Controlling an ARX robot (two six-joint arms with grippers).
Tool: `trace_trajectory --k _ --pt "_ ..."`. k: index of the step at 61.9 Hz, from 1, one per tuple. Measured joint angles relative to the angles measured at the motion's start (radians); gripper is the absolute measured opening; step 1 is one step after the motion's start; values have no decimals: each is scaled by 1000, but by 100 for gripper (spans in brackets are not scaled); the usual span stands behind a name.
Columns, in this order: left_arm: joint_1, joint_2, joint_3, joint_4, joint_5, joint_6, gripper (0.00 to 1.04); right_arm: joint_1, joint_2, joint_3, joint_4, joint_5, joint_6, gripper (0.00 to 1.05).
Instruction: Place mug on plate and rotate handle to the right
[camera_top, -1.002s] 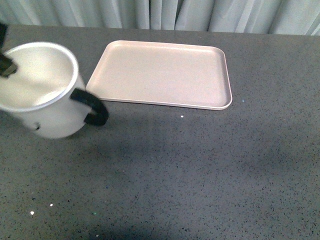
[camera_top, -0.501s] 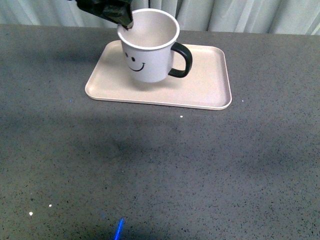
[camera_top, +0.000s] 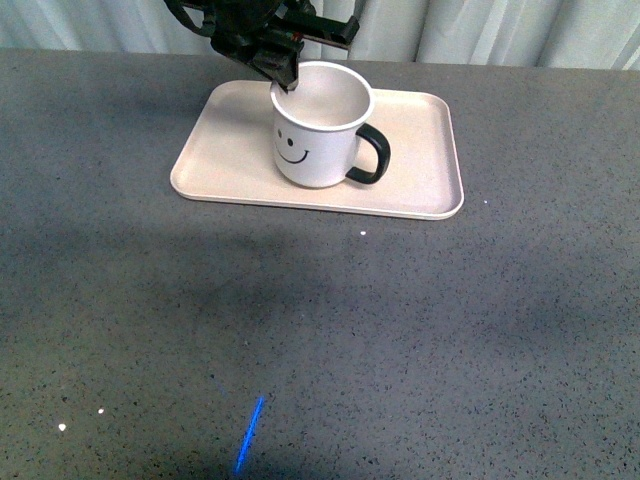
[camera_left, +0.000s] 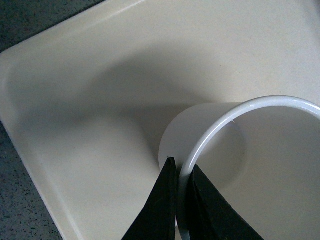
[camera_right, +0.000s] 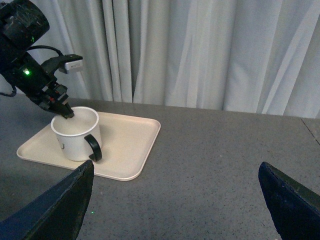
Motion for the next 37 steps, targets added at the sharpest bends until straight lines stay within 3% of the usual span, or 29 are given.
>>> trace_trajectory --k 12,37 --pt "-7 16 11 2 11 8 5 0 0 0 0 0 0 96" --pt "-16 -50 -58 67 19 71 67 0 0 0 0 0 0 96"
